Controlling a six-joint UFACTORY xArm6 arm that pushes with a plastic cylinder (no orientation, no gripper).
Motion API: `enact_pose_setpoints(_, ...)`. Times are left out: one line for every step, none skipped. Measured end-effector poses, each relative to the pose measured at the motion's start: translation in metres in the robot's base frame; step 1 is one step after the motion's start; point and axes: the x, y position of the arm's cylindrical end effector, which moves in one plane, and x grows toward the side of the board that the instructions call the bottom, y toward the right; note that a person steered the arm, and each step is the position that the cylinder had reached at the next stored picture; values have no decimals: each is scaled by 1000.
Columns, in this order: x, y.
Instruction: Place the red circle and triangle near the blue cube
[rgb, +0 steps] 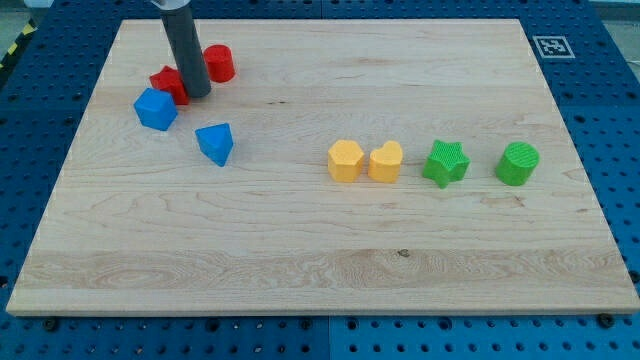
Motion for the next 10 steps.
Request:
enact_pose_setpoints(0, 19)
enact_pose_setpoints(0, 66)
enact_pose_setpoints(-28, 88)
enact_pose_setpoints(-91, 76)
enact_pose_setpoints(-110, 59)
enact_pose_setpoints(-94, 46)
enact_pose_setpoints(-74, 26)
enact_pose_setpoints(-58, 15)
enact_pose_setpoints(-40, 15)
enact_pose_setpoints(-24, 17)
